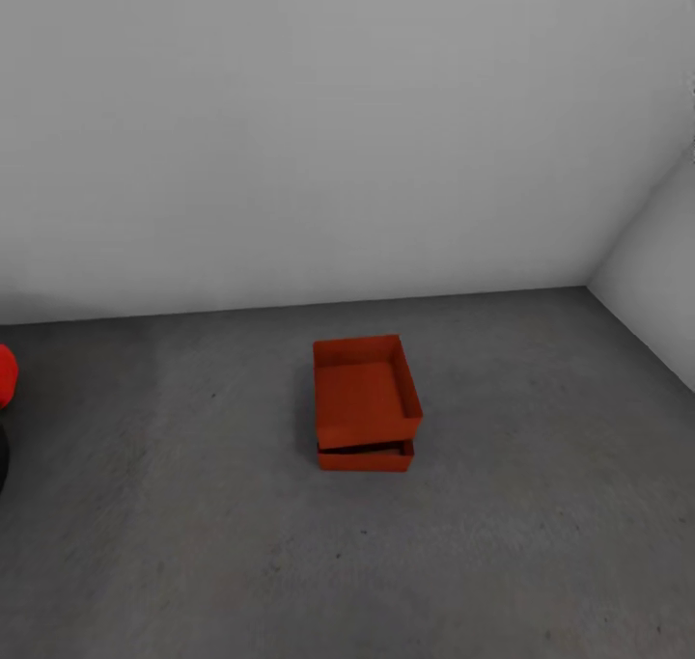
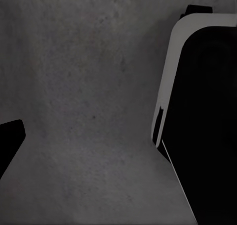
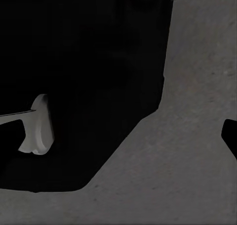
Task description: Move the two storage containers from the living room to the garage. In the garage, place one container on the floor and stack the other container on top of it (either order is fine).
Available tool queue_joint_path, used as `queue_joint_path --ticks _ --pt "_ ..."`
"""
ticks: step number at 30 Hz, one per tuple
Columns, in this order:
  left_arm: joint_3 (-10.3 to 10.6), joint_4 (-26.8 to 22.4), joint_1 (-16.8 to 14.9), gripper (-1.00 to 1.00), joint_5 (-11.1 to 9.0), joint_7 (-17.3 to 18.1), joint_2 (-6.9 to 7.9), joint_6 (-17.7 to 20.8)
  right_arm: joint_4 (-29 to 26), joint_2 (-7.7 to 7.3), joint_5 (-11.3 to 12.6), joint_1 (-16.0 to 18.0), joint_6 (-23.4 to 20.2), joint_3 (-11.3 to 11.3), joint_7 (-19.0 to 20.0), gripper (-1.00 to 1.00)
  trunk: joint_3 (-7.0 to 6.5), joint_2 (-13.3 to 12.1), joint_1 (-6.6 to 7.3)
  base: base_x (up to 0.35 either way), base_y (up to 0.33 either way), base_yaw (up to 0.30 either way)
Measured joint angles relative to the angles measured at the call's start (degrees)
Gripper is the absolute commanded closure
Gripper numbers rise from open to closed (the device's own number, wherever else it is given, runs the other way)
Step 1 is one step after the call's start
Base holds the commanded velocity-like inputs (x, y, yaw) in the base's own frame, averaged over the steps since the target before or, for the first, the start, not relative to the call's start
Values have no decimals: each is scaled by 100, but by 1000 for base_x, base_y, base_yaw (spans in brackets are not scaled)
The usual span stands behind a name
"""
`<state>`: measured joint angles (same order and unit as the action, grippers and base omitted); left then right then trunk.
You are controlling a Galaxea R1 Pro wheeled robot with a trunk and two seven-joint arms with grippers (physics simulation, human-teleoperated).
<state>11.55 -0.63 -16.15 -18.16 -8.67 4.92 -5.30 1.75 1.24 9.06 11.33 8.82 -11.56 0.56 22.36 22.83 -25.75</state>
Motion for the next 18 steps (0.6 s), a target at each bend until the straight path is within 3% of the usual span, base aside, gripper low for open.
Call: queue_joint_path --ticks 18 --pt "0 0 0 -100 2 0 0 0 0 13 5 -39 3 -9 0 -100 -168 0 0 0 0 0"
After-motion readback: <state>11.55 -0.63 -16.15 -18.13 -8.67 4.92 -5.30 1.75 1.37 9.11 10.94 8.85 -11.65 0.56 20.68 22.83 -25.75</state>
